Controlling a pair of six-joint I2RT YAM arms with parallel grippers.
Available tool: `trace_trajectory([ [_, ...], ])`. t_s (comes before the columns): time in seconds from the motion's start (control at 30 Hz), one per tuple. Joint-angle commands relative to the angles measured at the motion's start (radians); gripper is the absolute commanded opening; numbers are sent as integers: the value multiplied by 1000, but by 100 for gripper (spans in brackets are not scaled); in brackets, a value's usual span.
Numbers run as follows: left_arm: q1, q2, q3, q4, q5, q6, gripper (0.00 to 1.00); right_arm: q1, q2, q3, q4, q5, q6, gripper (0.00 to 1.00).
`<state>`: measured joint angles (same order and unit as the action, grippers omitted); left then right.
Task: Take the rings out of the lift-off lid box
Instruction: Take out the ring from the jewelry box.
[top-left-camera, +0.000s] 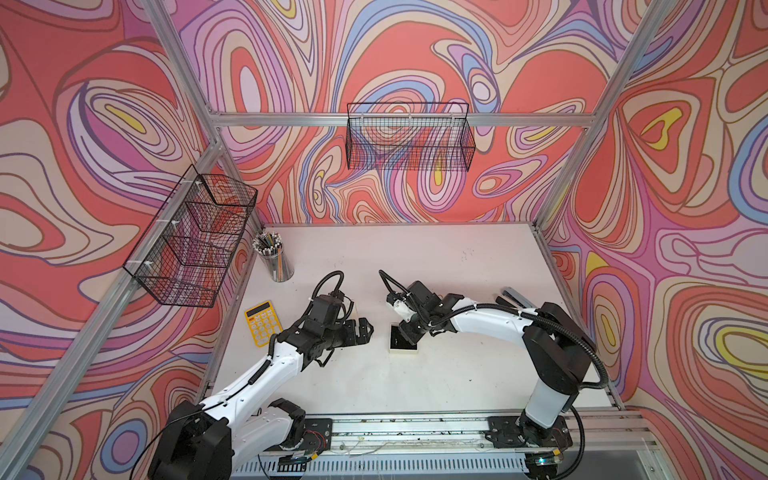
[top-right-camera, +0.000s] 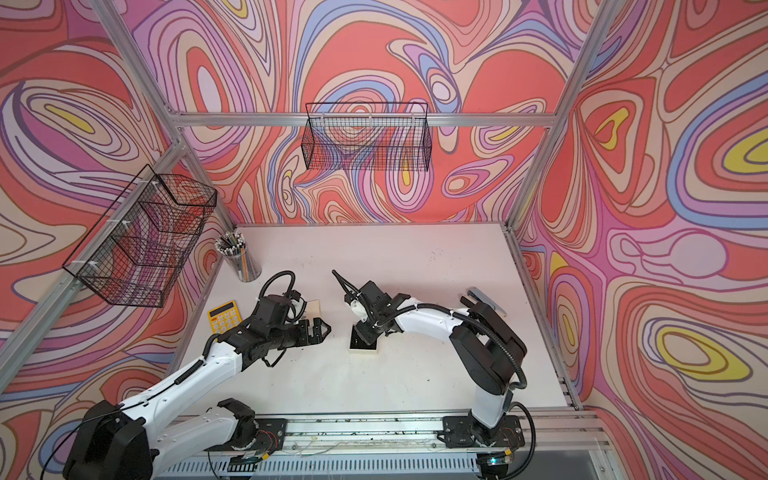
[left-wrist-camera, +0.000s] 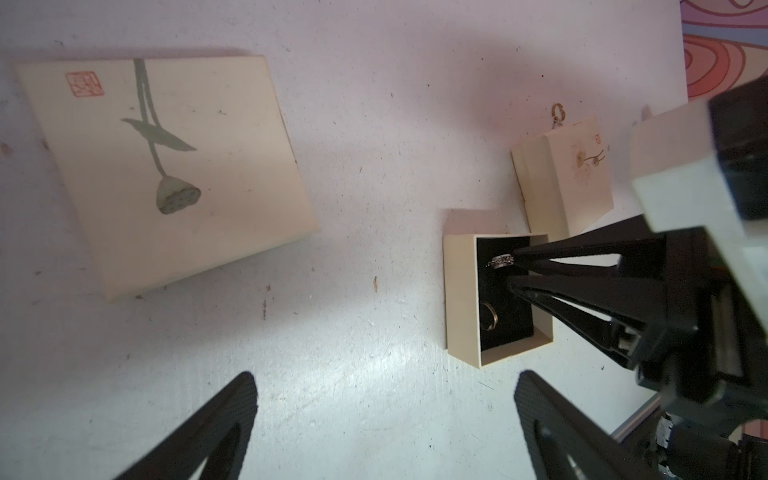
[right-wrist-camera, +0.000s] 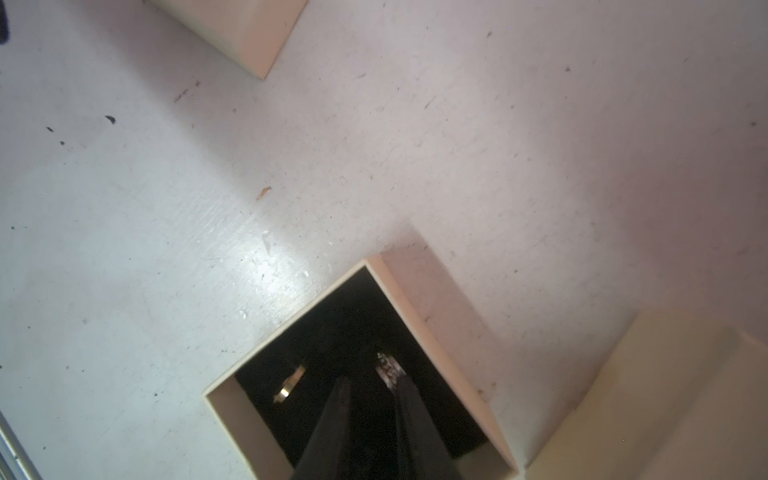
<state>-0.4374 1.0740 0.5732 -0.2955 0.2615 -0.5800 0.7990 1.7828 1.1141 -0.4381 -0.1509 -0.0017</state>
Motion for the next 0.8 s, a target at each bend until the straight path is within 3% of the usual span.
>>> trace_trajectory([
  [0.0,6,11,12,-16,-7,-7,100,2,22,-2,-2,-15,-27,20],
  [0.6,6,26,14,-25,-21,-5,100,28,47,12,-16,79,-26,19],
  [0.77,6,39,15,-27,-24,-3,100,30,32,6,15,35,-9,19],
])
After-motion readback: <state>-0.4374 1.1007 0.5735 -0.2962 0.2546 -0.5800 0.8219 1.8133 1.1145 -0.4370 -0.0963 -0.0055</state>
